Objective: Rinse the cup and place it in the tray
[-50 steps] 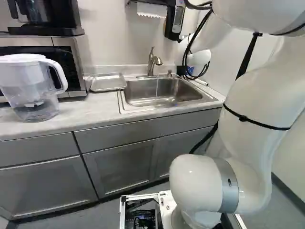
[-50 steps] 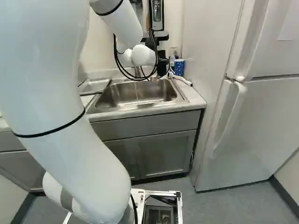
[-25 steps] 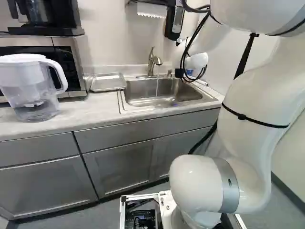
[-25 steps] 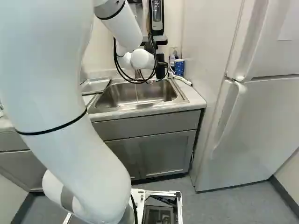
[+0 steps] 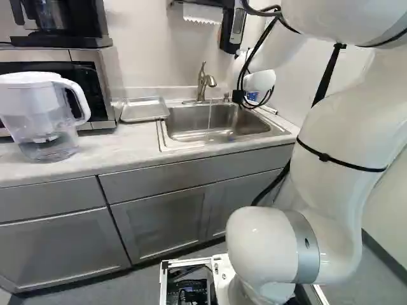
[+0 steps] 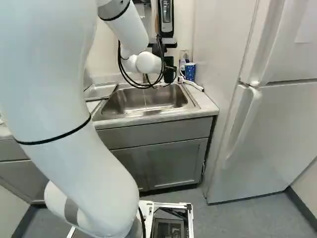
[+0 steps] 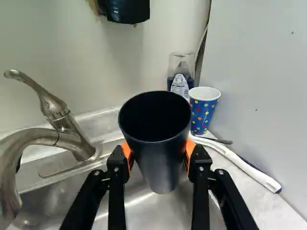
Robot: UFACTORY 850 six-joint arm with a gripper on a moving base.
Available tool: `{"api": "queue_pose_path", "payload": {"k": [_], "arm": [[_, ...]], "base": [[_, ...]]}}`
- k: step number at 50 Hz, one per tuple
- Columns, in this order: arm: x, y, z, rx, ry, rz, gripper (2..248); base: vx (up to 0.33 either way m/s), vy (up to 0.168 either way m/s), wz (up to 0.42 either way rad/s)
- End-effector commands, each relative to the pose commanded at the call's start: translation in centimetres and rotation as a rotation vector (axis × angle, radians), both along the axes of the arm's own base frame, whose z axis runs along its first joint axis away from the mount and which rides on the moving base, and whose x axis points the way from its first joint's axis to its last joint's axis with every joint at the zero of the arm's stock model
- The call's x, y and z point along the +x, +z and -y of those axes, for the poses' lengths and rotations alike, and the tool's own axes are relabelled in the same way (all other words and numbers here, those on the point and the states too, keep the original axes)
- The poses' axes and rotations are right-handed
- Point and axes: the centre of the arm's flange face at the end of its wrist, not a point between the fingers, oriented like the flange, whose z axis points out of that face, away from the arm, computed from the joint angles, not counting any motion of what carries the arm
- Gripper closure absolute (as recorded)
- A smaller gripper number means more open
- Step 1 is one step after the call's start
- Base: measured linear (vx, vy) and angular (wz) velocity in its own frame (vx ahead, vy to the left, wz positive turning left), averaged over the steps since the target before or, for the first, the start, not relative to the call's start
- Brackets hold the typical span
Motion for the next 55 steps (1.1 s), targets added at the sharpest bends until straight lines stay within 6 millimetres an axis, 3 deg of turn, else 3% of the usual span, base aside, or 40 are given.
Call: {"api": "queue_pose_path", "payload": {"k": [17, 55], "arm": [[-0.2, -0.2, -0.7, 0.001, 0.011, -0.005, 126], [0.0, -4.3, -1.1, 0.014, 0.02, -0.08, 126]], "base": [[0.0, 0.0, 0.0], [0.0, 0.0, 0.0]]}}
